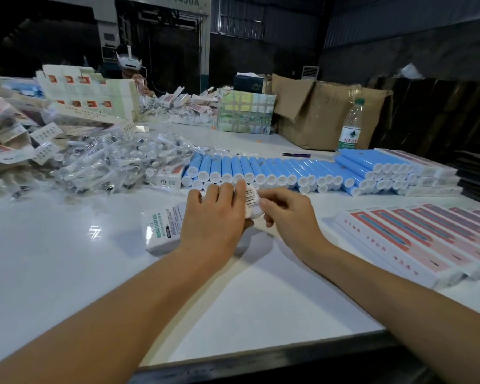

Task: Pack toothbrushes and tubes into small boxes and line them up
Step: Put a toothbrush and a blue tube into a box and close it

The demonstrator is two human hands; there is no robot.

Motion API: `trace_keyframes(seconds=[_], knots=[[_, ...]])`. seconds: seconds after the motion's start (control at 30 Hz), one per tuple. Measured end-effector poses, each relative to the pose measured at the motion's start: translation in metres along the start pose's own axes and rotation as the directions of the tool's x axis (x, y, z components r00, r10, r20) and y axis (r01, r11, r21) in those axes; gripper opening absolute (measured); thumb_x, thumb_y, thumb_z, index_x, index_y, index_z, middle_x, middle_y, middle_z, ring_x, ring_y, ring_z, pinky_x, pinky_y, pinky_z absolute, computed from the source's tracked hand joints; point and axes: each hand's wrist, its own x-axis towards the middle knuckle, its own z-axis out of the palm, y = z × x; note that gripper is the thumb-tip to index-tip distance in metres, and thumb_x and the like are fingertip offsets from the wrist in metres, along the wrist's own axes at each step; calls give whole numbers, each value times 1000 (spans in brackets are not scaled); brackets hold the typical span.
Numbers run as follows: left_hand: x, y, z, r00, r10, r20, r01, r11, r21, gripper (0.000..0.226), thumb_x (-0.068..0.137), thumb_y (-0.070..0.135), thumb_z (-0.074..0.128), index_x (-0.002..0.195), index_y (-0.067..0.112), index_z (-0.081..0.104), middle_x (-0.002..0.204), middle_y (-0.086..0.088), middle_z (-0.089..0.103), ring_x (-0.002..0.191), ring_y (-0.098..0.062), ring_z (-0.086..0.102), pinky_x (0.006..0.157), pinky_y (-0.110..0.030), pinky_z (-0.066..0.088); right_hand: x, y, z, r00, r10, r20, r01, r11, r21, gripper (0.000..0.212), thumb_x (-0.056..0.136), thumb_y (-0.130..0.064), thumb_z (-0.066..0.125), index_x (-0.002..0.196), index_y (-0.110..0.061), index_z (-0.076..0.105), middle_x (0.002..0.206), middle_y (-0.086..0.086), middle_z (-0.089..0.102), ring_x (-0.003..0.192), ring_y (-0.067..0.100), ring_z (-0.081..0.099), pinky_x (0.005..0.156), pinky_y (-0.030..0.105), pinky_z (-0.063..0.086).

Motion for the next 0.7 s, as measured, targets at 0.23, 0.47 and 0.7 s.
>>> trace_keyframes(seconds=[0.23, 0.47, 0.7], knots=[[2, -1, -7, 998, -50, -31, 53, 995, 89, 76, 83, 61, 56, 136, 8, 48, 109, -6, 63, 93, -23, 61, 75, -37, 47, -3, 3, 8, 983, -155, -100, 125, 959, -253, 24, 88, -15, 65, 69, -2, 58, 59, -4, 53, 55, 5, 43, 55, 14, 36], [2, 0, -8, 995, -45, -85, 53, 995, 87, 75, 78, 61, 62, 130, 7, 55, 99, -6, 66, 85, -22, 63, 68, -36, 47, -1, -1, 6, 995, -48, -85, 36, 990, -140, 26, 87, -15, 65, 64, -13, 52, 56, -6, 49, 54, 6, 42, 58, 21, 37], [1, 4, -11, 999, -18, -34, 22, 993, 113, 75, 83, 62, 54, 135, 8, 49, 103, -3, 64, 88, -19, 61, 70, -34, 46, -6, 2, 7, 965, -251, -71, 213, 917, -337, 26, 85, -5, 61, 63, -10, 50, 57, -7, 48, 55, 7, 40, 54, 18, 33]])
